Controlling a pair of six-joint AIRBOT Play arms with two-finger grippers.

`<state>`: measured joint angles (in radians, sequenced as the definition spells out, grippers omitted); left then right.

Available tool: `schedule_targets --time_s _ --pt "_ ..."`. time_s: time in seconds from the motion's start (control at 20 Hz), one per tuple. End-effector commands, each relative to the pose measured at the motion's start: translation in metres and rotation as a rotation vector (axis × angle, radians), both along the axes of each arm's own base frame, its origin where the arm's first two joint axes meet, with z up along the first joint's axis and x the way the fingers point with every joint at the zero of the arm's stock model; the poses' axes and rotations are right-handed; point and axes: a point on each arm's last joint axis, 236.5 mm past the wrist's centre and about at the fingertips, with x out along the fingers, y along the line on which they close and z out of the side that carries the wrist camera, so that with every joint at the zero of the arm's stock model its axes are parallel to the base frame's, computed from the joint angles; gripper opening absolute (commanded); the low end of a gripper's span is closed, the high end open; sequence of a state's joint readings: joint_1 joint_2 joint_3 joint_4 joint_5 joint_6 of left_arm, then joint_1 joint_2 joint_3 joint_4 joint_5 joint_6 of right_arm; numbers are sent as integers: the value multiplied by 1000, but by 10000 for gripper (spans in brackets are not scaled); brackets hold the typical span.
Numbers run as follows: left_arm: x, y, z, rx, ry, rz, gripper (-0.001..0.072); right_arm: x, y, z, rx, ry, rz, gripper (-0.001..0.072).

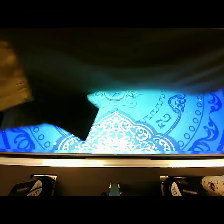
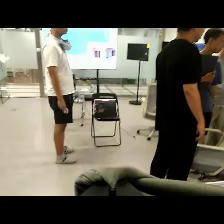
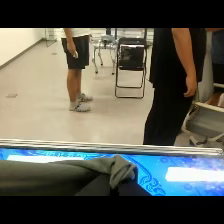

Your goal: Fold the shirts.

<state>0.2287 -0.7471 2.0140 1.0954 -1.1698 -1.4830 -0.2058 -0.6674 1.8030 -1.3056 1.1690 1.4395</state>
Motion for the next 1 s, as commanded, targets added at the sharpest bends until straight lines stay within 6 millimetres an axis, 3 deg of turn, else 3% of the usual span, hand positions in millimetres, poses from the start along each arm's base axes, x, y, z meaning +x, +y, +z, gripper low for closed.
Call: schedule_targets --time_s 0.0,0.1,0.15,0.25,0.35,0.45,0.6,0.7,0.75,0.85,0.95 --pt "6 15 -29 43 130 64 26 -8 -4 -12 -1 61 -24 23" --pt "32 19 -65 52 282 49 27 11 -7 -46 16 204 -17 23" --pt "49 22 -85 62 358 40 26 24 -10 -75 42 332 -18 23" --pt "89 31 -138 69 540 18 26 51 -17 -154 75 677 -6 23" --pt "131 39 -215 36 769 -16 26 79 -20 -232 125 989 18 22" --pt "165 38 -307 -10 1004 -60 26 111 -15 -315 138 1227 45 22" --pt "206 25 -438 -34 1234 -116 26 171 8 -425 129 1364 82 23" --pt "228 19 -501 -48 1331 -128 27 218 14 -470 135 1311 72 23" --pt "240 17 -524 -52 1357 -128 27 241 12 -482 160 1257 45 23" --pt "270 17 -558 -56 1354 -114 27 286 -2 -488 236 1105 -34 23" --pt "301 19 -570 -62 1298 -88 27 320 -9 -482 291 964 -70 23"
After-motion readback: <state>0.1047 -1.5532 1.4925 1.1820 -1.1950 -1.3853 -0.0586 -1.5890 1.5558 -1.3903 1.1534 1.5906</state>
